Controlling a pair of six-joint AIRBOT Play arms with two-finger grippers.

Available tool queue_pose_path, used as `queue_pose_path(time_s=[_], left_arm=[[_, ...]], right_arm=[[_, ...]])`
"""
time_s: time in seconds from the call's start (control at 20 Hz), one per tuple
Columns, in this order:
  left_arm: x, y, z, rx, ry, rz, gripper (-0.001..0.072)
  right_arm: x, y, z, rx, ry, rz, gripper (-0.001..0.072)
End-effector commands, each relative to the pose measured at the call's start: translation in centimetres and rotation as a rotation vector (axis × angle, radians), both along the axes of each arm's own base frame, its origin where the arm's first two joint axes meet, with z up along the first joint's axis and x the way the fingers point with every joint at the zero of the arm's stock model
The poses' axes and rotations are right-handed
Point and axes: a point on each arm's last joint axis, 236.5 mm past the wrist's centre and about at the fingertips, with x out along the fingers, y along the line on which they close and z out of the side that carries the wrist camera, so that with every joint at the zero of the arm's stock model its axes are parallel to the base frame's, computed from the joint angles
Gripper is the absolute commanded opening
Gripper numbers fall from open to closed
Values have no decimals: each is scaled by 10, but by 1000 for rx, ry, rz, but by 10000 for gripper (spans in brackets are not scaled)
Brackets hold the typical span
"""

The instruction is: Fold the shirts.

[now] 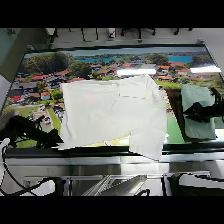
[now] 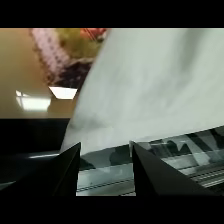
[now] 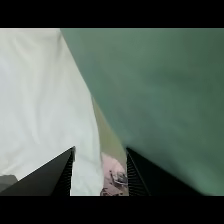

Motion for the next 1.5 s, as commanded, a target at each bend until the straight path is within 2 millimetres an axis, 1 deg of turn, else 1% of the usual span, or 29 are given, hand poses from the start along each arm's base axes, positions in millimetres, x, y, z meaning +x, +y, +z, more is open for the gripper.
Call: queue_pose_path(time_s=[0.0,0.15,0.2,0.35,0.4,0.45,0.5,0.55,0.6,0.65,0.7,0.8,0.85,0.9,1.05,1.15,1.2,1.25,1.3,1.35,1.45], left_arm=[[1,-17,-18,-77,-12,27,367],[8,-15,-17,-82,-8,23,367],[9,-14,-13,-91,-4,16,366],[11,-8,14,-132,13,-9,366],[13,-2,21,-131,-2,2,366],[17,4,27,-121,-25,18,366],[19,11,32,-108,-50,38,367],[20,17,34,-99,-75,50,369],[22,24,34,-88,-90,79,469],[22,29,31,-83,-93,107,555],[20,31,24,-83,-85,128,548],[11,26,7,-93,-48,145,548],[8,22,-2,-94,-30,145,548],[7,18,-10,-92,-20,139,548],[10,5,-26,-93,-1,106,548],[17,-8,-31,-109,-8,98,547],[20,-13,-32,-113,-12,84,431],[23,-16,-32,-111,-12,62,181],[27,-18,-31,-111,-19,45,44],[34,-19,-27,-106,-37,30,26],[48,-19,-16,-105,-68,-1,25]], right_arm=[[-7,4,-2,13,11,22,365],[-9,6,-1,19,13,33,365],[-9,6,-1,19,14,34,365],[-9,6,-1,20,15,35,365],[-9,6,-1,20,15,36,368],[-11,7,-1,24,19,39,404],[-12,9,-1,30,24,44,504],[-12,9,-1,30,25,43,508],[-12,8,-4,25,25,37,505],[-13,8,-8,22,29,29,505],[-14,10,-13,28,38,27,504],[-18,24,-27,50,71,48,499],[-18,30,-32,53,81,61,427],[-15,33,-37,50,83,67,400],[-3,36,-42,47,59,48,401],[-2,36,-42,42,56,46,401],[-2,36,-43,44,59,46,401],[-3,36,-45,46,62,46,401],[-3,36,-47,47,67,44,401],[-3,36,-51,50,73,42,402],[-1,35,-59,51,84,34,402]])
